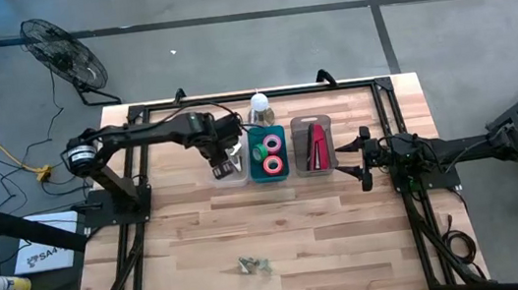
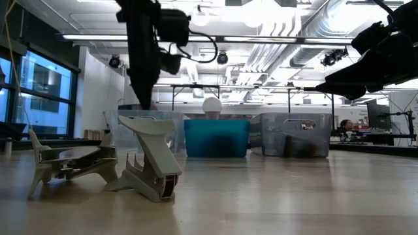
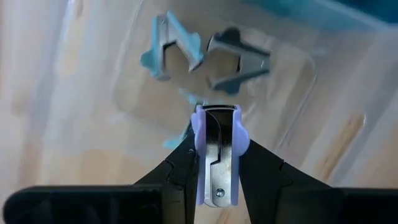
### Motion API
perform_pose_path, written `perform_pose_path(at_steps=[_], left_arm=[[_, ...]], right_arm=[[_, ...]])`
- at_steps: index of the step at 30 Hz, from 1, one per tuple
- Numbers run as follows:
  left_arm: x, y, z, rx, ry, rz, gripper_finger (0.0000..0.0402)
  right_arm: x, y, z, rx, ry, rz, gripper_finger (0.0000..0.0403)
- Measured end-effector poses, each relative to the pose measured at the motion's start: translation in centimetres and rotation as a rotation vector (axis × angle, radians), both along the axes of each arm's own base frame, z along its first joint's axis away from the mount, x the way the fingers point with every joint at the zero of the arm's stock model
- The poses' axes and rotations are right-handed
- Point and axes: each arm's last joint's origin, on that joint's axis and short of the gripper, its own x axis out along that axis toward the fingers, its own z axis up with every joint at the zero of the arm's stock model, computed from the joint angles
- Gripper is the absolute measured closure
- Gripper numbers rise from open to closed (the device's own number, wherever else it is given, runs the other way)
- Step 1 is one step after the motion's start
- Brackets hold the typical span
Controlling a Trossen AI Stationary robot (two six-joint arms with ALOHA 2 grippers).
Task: Pick and place Stapler, Stapler remover, tape
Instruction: Put the purple staple remover into the transparent bin
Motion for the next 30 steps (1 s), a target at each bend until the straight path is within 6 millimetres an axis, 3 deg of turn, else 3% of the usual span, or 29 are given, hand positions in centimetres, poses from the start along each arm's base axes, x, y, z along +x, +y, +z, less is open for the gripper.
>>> perform_pose_path(at_steps=[5, 16, 30], left_arm=[[0.1, -0.1, -1.5, -0.027, -0.052, 0.128, 0.0316], [0.3, -0.3, -1.7, -0.185, -0.119, 0.464, 0.0316], [0.9, 0.6, -3.5, 0.032, -0.074, 0.613, 0.0316]], right_arm=[[0.0, 0.0, 0.0, 0.000, -0.001, 0.000, 0.0135], [0.0, 0.0, 0.0, 0.000, -0.002, 0.000, 0.0135], [0.0, 0.0, 0.0, 0.000, -0.001, 0.000, 0.0135]])
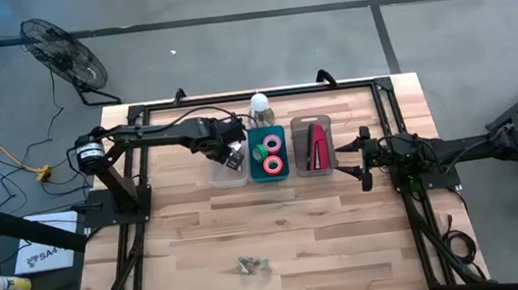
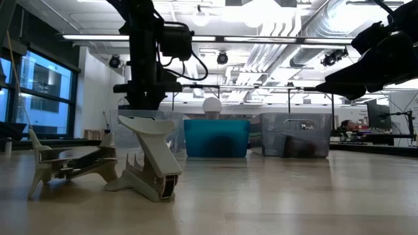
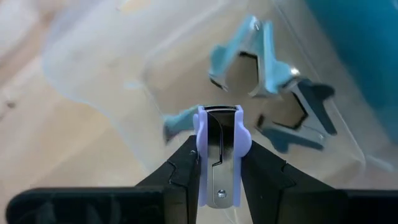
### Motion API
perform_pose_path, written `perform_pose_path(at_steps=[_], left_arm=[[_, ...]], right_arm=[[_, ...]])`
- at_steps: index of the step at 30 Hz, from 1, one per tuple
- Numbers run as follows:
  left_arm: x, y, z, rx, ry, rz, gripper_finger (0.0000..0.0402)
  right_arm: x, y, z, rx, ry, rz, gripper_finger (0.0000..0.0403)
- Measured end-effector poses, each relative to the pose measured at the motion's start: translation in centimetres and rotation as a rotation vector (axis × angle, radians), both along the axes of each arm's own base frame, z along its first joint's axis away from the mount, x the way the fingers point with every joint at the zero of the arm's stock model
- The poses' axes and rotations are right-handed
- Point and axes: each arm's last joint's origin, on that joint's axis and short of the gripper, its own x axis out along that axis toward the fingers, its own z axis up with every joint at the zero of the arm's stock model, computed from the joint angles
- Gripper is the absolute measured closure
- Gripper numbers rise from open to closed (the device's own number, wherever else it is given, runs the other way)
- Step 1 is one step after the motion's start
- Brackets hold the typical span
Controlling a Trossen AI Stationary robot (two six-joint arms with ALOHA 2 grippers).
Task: Pick and place Stapler, Stapler remover, tape
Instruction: Put the purple staple remover into the transparent bin, then put the left gray staple remover into the transparent bin
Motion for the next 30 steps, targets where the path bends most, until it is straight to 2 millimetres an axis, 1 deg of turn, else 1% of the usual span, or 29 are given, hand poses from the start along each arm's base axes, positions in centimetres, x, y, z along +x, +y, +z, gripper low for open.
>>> perform_pose_path(at_steps=[4, 7, 15, 19, 25, 30], left_arm=[[0.06, 0.13, 0.04, 0.034, -0.001, 0.007, 0.0315], [0.13, 0.14, 0.06, 0.038, -0.007, 0.006, 0.0305], [0.10, 0.13, 0.05, 0.038, -0.004, 0.004, 0.0235], [0.10, 0.13, 0.05, 0.039, -0.001, -0.006, 0.0212], [0.09, 0.07, 0.04, 0.025, 0.003, -0.024, 0.0199], [0.11, -0.15, -0.01, -0.046, -0.009, -0.059, 0.0192]], right_arm=[[0.00, 0.00, 0.01, 0.000, 0.000, 0.000, 0.0135], [0.00, 0.00, 0.00, 0.000, 0.000, 0.000, 0.0135], [0.00, 0.00, 0.01, 0.000, 0.000, 0.000, 0.0135], [0.00, 0.00, 0.00, 0.000, 0.000, 0.000, 0.0135], [0.00, 0.00, 0.00, 0.000, 0.000, 0.000, 0.0135], [0.00, 0.00, 0.00, 0.000, 0.000, 0.000, 0.0135]])
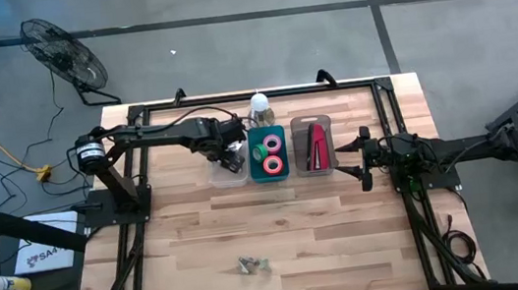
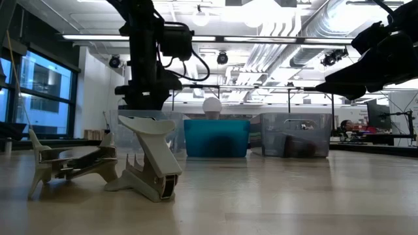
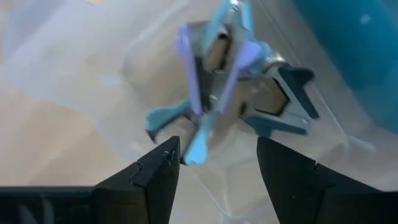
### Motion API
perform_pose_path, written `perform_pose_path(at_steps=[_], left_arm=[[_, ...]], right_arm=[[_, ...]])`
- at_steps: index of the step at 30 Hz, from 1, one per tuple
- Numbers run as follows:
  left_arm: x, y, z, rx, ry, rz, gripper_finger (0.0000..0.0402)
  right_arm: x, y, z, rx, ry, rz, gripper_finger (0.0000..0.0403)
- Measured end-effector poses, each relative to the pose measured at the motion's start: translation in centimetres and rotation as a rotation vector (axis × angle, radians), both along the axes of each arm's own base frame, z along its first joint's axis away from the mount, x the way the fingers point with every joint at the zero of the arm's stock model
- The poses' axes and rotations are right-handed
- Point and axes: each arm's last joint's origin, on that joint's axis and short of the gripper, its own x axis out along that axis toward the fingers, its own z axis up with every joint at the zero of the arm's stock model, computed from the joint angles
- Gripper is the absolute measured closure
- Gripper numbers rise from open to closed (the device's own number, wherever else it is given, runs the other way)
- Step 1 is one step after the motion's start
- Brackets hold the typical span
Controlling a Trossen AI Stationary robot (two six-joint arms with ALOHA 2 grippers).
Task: Pick and place Stapler, Stapler remover, tape
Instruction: Put the left gray staple remover into the transparent bin
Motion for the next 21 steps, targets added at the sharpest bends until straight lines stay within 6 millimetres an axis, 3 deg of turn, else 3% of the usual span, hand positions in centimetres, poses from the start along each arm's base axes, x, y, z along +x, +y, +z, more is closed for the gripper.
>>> perform_pose_path(at_steps=[9, 16, 21], left_arm=[[0.3, -1.1, 0.0, -0.124, -0.029, -0.058, 0.0192], [0.5, -2.9, 0.5, -0.093, -0.008, -0.168, 0.0192], [0.9, -4.8, 1.9, -0.068, -0.021, -0.301, 0.0192]], right_arm=[[0.0, 0.0, 0.0, 0.000, 0.000, 0.000, 0.0135], [0.0, 0.0, 0.0, 0.000, -0.001, 0.000, 0.0135], [0.0, 0.0, 0.0, 0.000, -0.001, 0.000, 0.0135]])
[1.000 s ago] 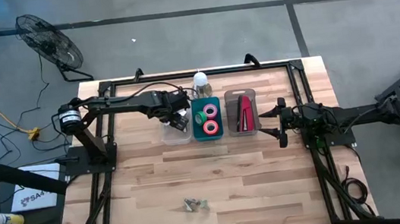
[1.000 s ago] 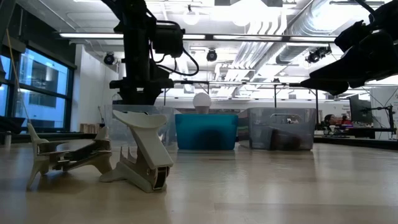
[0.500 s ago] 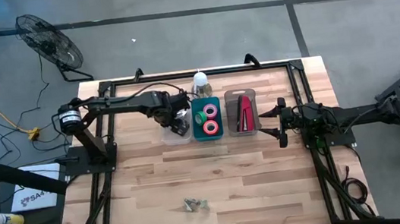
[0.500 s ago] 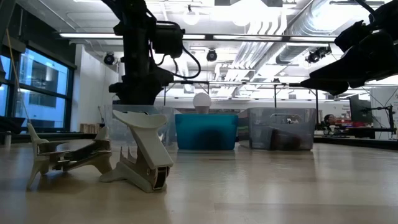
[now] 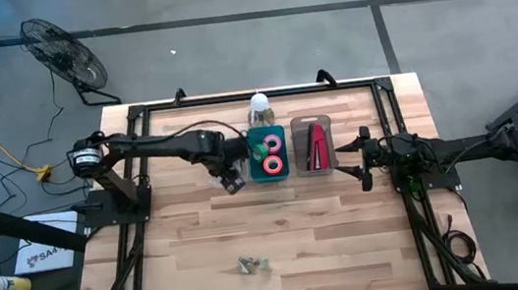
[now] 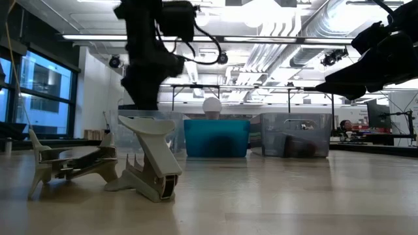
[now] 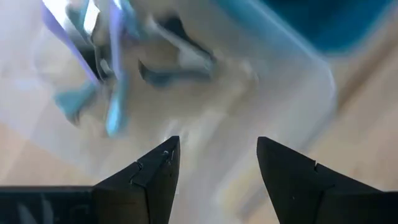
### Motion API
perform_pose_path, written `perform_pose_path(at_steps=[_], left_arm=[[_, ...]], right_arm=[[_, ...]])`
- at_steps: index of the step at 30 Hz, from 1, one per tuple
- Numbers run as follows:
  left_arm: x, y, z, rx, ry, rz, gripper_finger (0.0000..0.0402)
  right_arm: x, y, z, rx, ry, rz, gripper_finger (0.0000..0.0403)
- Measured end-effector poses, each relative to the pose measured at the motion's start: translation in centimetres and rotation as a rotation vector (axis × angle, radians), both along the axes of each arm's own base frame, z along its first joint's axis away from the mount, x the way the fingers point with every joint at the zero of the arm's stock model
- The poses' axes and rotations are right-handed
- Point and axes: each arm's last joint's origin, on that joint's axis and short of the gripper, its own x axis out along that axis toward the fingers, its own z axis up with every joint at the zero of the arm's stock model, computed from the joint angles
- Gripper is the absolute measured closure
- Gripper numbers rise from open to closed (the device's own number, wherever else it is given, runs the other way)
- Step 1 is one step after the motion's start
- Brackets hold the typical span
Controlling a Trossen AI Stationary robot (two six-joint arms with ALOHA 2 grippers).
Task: Pick and place Stapler, Stapler remover, tape
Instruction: Put the left gray staple remover into the transparent bin
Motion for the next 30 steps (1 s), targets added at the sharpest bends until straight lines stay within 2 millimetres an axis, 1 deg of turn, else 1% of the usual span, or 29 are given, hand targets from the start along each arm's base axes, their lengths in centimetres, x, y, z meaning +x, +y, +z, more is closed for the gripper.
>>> perform_pose_path(at_steps=[2, 4, 6, 8, 12, 20, 25, 27, 30], left_arm=[[-0.1, -1.1, 0.6, 0.006, 0.015, -0.052, 0.0192], [0.3, -2.2, 1.3, 0.013, -0.015, -0.101, 0.0192], [0.0, -3.3, 1.8, 0.010, 0.001, -0.150, 0.0192], [0.4, -4.5, 2.3, 0.005, -0.033, -0.199, 0.0192], [0.0, -6.8, 2.7, -0.026, -0.024, -0.305, 0.0192], [-0.5, -11.1, 2.8, -0.084, -0.038, -0.450, 0.0192], [-0.6, -13.5, 3.0, -0.087, -0.097, -0.526, 0.0192], [-0.5, -14.4, 3.1, -0.080, -0.129, -0.586, 0.0192], [-0.7, -16.0, 3.2, -0.050, -0.177, -0.736, 0.0192]], right_arm=[[0.0, 0.0, 0.0, 0.000, 0.001, 0.000, 0.0135], [0.0, 0.0, 0.0, 0.000, 0.001, 0.000, 0.0135], [0.0, 0.0, 0.0, 0.000, 0.002, 0.000, 0.0135], [0.0, 0.0, 0.0, 0.000, 0.002, 0.000, 0.0135], [0.0, 0.0, 0.0, 0.000, 0.002, 0.000, 0.0135], [0.0, 0.0, 0.0, 0.000, 0.004, 0.000, 0.0135], [0.0, 0.0, 0.0, 0.000, 0.005, 0.000, 0.0135], [0.0, 0.0, -0.1, 0.000, 0.005, 0.000, 0.0135], [0.0, 0.0, -0.1, 0.000, 0.005, 0.000, 0.0135]])
